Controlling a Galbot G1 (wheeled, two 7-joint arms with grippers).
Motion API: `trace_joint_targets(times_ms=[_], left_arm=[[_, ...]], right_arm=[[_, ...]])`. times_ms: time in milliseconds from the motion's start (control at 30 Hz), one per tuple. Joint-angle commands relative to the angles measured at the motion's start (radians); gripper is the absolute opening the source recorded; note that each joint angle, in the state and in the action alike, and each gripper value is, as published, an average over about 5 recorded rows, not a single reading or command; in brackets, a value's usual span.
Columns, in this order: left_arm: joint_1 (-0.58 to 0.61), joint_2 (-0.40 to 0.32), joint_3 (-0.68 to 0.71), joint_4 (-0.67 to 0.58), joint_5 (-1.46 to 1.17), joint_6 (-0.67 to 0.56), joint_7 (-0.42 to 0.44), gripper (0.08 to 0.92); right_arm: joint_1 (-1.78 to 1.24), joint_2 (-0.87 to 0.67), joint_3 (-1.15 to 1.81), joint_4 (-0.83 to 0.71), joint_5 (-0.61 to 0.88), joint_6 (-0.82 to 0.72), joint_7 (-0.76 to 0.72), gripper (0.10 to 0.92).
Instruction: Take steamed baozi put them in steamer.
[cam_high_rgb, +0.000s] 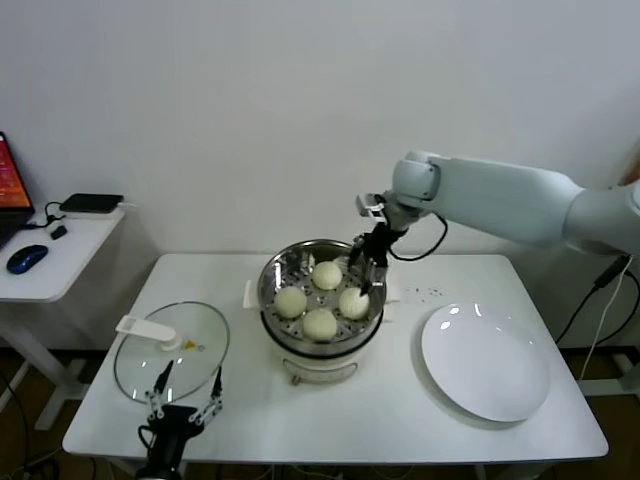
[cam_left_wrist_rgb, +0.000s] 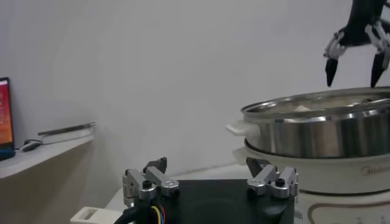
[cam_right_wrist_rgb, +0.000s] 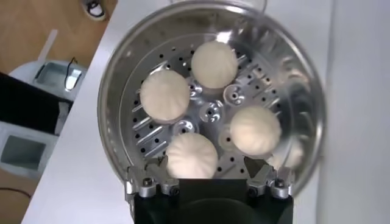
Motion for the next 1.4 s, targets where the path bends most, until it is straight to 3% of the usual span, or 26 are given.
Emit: trace_joint_targets(times_ms=[33,300,700,1067,1400], left_arm=[[0.001,-0.004,0.003,-0.003,0.007,0.001,0.001,0.823],[-0.004,-0.013,0.015,0.0,0.014,0.001,0.002,0.823],[-0.008,-0.025,0.035,-0.003,0.027,0.001,0.002,0.823],[-0.001,-0.025,0.028,-0.008,0.031,-0.001,0.001,0.823],[0.028,-0.022,0.02,-0.018,0.026,-0.015,0.001,0.823]], right_arm=[[0.007,-0.2,0.157,0.046,-0.025,0.041,0.07,0.823],[-0.286,-0.385,0.593,0.089,-0.171,0.062,0.247,0.823],[-1.019,-0.54,1.353,0.325,-0.286,0.16,0.658,0.823],[-1.614,-0.305,1.907,0.48,-0.308,0.275,0.853,0.823],[-1.95,-0.103,2.078,0.63,-0.346,0.358,0.907,0.823]])
